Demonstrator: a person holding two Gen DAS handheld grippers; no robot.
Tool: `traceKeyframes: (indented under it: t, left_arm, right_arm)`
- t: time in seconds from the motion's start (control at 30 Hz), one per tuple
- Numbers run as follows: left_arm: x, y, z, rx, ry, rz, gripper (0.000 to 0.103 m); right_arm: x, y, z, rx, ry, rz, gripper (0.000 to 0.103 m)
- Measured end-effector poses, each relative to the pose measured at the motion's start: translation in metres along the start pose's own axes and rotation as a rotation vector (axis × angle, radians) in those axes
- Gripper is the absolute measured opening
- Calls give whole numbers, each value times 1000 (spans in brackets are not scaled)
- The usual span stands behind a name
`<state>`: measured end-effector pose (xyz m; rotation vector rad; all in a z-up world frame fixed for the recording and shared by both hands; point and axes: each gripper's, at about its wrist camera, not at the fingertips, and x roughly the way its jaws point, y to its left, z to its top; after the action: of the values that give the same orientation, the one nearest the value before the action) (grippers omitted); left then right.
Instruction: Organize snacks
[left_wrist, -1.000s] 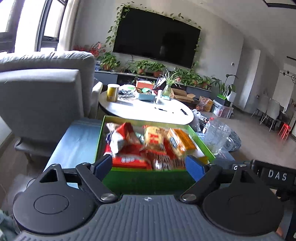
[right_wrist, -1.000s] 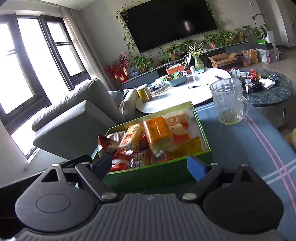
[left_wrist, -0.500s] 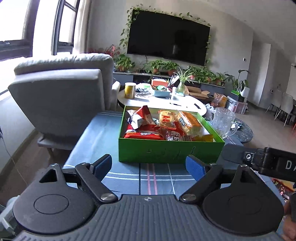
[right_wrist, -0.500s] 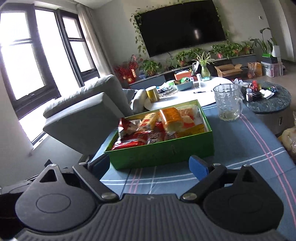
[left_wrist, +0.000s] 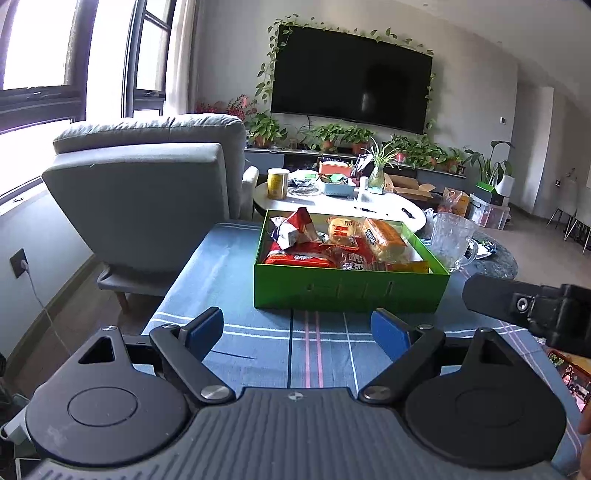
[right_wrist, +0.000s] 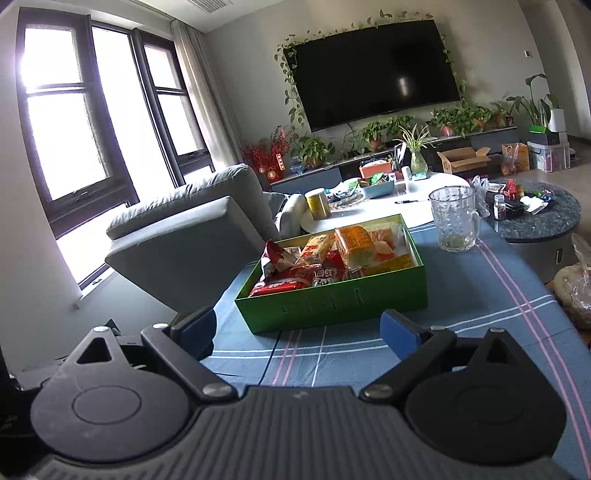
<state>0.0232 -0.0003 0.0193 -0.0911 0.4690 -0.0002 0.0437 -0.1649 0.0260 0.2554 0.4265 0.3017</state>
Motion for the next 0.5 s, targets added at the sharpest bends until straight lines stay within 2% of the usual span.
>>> traceKeyframes:
  t: [0.23,0.5]
  left_arm:
    - [5,-2,-4,16,3,22,86]
    - [6,2,-6,6,-3,4,86]
  right_arm:
    - [3,-1,-4,11,26,2,80]
    - [6,0,-5,14,39,-3,80]
